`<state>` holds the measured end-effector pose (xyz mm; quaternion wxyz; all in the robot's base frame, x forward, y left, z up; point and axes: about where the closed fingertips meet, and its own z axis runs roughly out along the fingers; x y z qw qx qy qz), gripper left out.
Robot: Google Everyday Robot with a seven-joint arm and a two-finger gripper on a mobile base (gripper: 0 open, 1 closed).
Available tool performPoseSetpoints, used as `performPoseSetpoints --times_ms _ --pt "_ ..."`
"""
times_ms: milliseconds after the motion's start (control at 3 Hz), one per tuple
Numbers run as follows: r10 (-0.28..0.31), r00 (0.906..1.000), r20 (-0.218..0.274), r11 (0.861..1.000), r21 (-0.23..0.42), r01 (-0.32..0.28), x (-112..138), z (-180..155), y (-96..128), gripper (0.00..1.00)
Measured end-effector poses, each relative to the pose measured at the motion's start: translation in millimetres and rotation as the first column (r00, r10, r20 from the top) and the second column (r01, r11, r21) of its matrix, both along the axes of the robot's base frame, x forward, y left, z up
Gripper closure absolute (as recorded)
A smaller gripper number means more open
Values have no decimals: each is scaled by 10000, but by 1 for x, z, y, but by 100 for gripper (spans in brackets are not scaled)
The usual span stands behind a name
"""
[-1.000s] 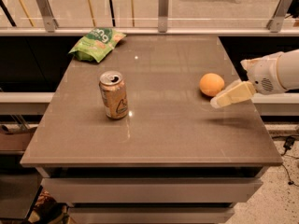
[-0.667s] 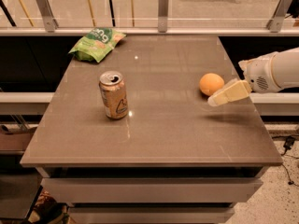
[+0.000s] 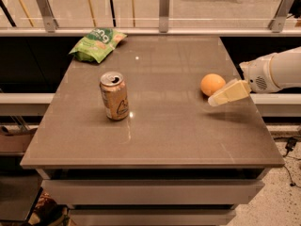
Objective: Move orange near green rice chip bag
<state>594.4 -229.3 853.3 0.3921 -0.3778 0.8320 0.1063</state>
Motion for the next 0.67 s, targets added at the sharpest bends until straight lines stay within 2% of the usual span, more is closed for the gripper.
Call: performPoseSetpoints --times_ms 333,667 --pt "96 9999 -71 9998 151 -95 6 0 4 0" --pt "382 9992 -148 9980 504 -374 13 -9 18 0"
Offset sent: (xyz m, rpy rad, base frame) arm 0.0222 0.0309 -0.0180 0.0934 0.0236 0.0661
